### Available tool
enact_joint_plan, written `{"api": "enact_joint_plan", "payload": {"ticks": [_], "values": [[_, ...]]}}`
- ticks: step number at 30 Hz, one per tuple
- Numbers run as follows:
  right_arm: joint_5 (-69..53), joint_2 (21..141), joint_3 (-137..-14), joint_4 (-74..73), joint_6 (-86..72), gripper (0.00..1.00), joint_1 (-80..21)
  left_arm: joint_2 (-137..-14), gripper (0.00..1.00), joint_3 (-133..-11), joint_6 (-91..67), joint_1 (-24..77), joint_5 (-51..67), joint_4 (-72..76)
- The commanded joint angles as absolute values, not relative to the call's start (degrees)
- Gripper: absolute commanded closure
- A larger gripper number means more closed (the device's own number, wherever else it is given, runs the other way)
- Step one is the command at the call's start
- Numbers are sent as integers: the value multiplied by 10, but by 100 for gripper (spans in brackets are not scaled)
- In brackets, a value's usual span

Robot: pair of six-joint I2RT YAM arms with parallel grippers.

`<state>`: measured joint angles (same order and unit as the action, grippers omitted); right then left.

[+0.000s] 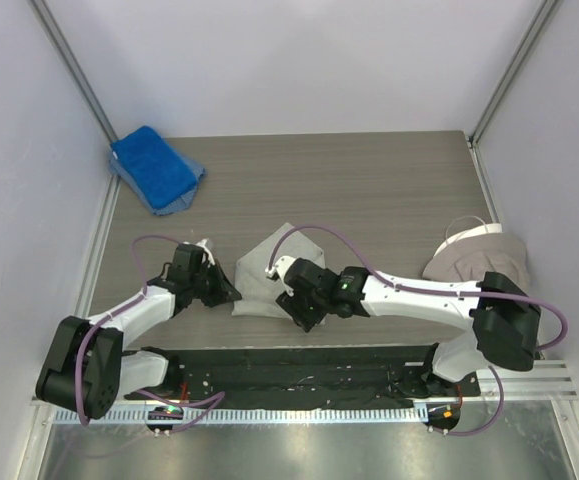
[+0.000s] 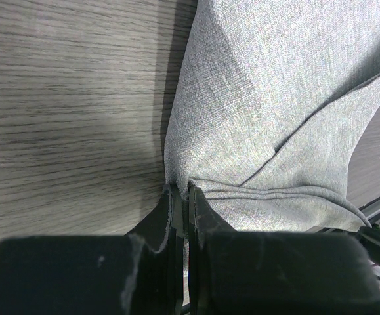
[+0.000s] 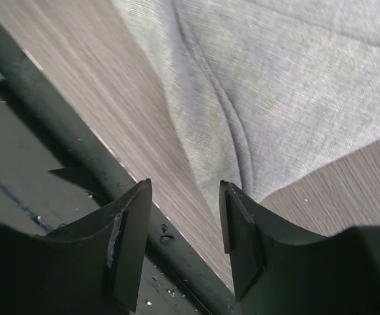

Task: Fold the napkin, place the utensils inside, and roll it up
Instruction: Roll the napkin with the utensil

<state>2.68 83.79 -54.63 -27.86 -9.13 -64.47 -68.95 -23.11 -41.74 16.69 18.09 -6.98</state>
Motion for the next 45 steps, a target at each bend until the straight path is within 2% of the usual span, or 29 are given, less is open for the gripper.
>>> {"api": "enact_joint_plan", "payload": {"ticks": [1, 10, 18, 24, 31, 35, 38, 45], "values": [[64, 846, -538, -280, -120, 48, -642, -696, 100, -236, -403, 164, 174, -98], [51, 882, -507, -264, -108, 50, -593, -693, 100, -236, -403, 164, 171, -102], [10, 911, -494, -234, -81, 48, -574, -702, 100, -238, -401, 164, 172, -98], [-15, 887, -503, -246, -71, 37, -583, -704, 100, -236, -400, 164, 173, -96], [75, 852, -542, -252, -39, 32, -640, -712, 100, -237, -400, 164, 177, -94], [178, 865, -545, -182, -9, 32, -686, -715, 100, -237, -399, 164, 176, -94], [210, 889, -543, -123, 25, 31, -711, -715, 100, -238, -399, 164, 176, -93], [201, 962, -550, -49, 78, 36, -720, -715, 100, -241, -398, 164, 174, -97]]}}
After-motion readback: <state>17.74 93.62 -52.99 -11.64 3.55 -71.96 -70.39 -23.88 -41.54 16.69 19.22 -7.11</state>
